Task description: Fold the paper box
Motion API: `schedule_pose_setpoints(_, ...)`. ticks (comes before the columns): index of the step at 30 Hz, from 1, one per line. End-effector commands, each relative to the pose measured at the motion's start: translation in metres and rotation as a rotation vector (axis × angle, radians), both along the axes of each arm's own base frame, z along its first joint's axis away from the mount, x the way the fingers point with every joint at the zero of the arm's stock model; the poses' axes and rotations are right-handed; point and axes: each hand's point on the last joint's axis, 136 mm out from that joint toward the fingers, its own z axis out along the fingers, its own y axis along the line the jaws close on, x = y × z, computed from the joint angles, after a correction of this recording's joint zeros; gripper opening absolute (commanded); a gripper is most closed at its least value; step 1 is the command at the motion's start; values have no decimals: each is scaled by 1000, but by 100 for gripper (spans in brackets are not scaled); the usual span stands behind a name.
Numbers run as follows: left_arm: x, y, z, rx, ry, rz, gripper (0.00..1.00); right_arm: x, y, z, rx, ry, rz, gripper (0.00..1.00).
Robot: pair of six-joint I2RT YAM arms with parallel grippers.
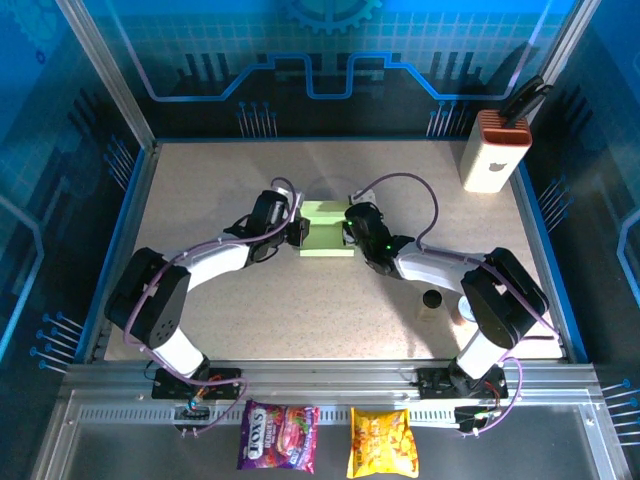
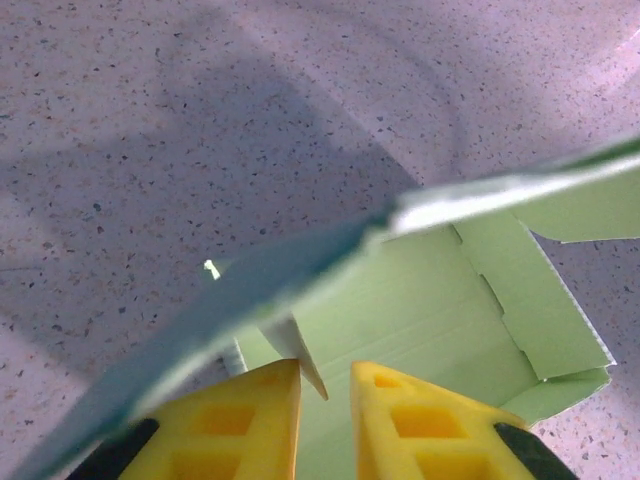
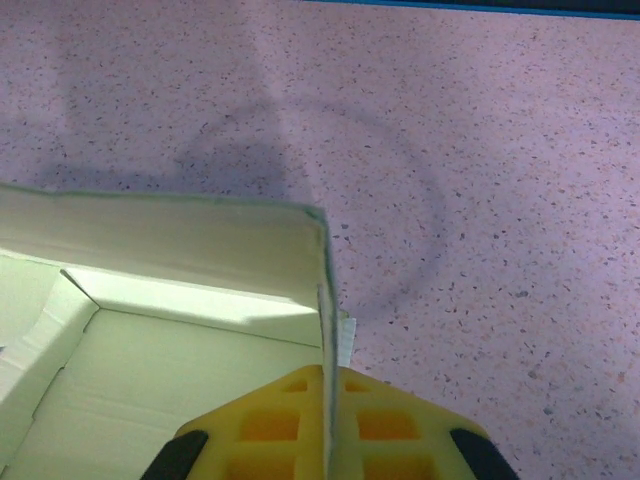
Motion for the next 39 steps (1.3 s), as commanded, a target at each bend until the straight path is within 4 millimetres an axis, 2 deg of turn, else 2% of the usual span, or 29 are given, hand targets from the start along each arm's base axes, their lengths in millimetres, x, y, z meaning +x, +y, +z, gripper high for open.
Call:
schedule_pose_setpoints(1,-8,0,5,-9,-9,8,22,-8,6,0,-4,-12,21,0)
schedule_pose_setpoints(2,-9,1,3,-6,-3,11,22,-8,6,0,-2,-16,19,0)
schedule_pose_setpoints(3,-11,2,0,-3,3,14,22,-12,2,-9,-13,-1,18,0)
schedule_pose_setpoints(9,-17,7,-14,15,41,26,22,-18,2,-17,-12,2,18,0)
schedule_pose_setpoints(23,-25,6,-29,7,72,16,22,-27,4,-43,69,42,-13,0)
schedule_pose_setpoints(30,-25,3,-30,1,75,10,22,-20,16,-34,111,41,-3,0)
schedule_pose_setpoints(39,-33,6,-27,3,68,3,25,-32,4,-69,64,69,-30,0)
